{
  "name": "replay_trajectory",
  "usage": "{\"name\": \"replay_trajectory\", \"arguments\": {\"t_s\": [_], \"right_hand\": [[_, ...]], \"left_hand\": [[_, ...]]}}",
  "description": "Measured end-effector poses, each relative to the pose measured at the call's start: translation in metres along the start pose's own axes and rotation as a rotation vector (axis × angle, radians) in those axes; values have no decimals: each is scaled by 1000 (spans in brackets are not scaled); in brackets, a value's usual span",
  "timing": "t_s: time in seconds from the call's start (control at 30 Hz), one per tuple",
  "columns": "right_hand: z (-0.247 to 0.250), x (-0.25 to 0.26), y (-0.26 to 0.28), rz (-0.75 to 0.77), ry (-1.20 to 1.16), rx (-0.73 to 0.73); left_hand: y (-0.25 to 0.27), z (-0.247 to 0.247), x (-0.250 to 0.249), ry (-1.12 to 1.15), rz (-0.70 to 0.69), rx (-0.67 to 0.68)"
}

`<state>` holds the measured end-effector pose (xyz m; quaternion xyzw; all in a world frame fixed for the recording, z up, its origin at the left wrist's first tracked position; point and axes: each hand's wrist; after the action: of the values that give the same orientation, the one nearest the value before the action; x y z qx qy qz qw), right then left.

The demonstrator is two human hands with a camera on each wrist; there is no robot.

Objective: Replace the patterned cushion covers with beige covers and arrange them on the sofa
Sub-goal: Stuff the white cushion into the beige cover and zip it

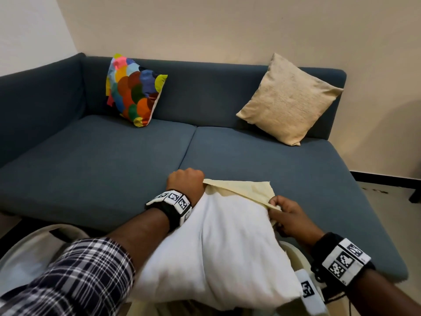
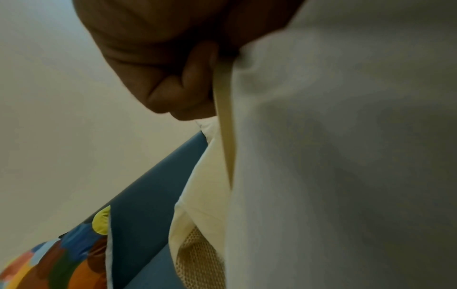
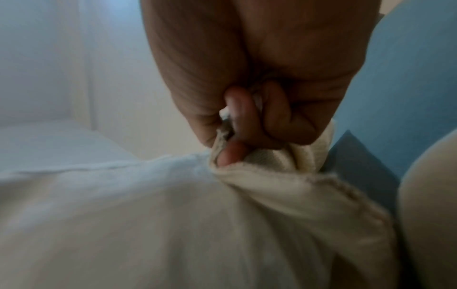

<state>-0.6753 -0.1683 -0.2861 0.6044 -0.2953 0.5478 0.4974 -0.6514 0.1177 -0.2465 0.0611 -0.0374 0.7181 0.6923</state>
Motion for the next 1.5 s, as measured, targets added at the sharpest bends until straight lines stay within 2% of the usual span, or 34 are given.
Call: {"name": "replay_trajectory", "arguments": {"t_s": [0.07, 0.13, 0.2, 0.27, 0.33, 0.43, 0.5, 0.53, 0.63, 0.77, 0.83, 0.9, 0.97, 1.03, 1.07, 1.13, 1.23, 1.3, 1.33, 1.4, 1.43, 1.5], "right_hand": [[0, 1, -2, -4, -30, -115], [2, -3, -5, 19, 1, -202], [4, -9, -9, 26, 43, -250], [4, -12, -10, -42, 32, -193], [2, -15, -9, -144, 37, -75], [1, -22, -9, -185, 49, 11], [1, -26, -10, -209, 54, -23], [1, -27, -10, -221, 50, -44], [2, -31, -16, -240, 52, -88], [-7, -32, -20, -191, 52, -192], [-11, -27, -22, -116, 56, -262], [-11, -13, -24, -10, 34, -326], [-2, 2, -30, 108, 51, -412], [9, 14, -40, 205, 126, -477], [14, 15, -45, 217, 198, -488], [19, 5, -55, 147, 324, -407], [23, -19, -65, -93, 539, -175], [27, -24, -67, -186, 780, -160], [25, -18, -66, -160, 919, -195], [12, 4, -60, 76, 1050, -282], [-2, 20, -54, 218, 1016, -266], [-39, 54, -42, 394, 888, -108]], "left_hand": [[-1, 2, 3, 59, -59, 30], [2, 2, 17, 136, -163, 130], [7, 2, 40, 229, -181, 227], [12, -5, 75, 356, -126, 283], [21, -21, 113, 406, -77, 338], [40, -55, 146, 462, -23, 557], [55, -72, 143, 754, 38, 692], [59, -76, 137, 880, 67, 712], [59, -81, 118, 993, 79, 631], [46, -82, 103, 1175, 204, 562], [40, -74, 95, 1245, 224, 512], [33, -63, 92, 1271, 187, 462], [25, -48, 92, 1415, 126, 371], [17, -43, 93, 1582, 90, 277], [13, -46, 93, 1602, 121, 258], [13, -58, 89, 1550, 166, 265], [18, -81, 78, 1367, 163, 367], [21, -83, 75, 1338, 150, 350], [20, -83, 75, 1357, 145, 331], [17, -81, 76, 1438, 153, 330], [15, -80, 76, 1504, 185, 357], [13, -77, 75, 1620, 226, 431]]}}
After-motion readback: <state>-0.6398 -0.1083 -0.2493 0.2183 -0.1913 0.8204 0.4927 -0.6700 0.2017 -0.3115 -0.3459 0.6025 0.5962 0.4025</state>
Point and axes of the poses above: each hand's wrist, its own y-axis away from the middle knuckle, its own z-axis out of the back of the hand, x = y × z, and after that the axes turned 8 degrees about x, right-handed
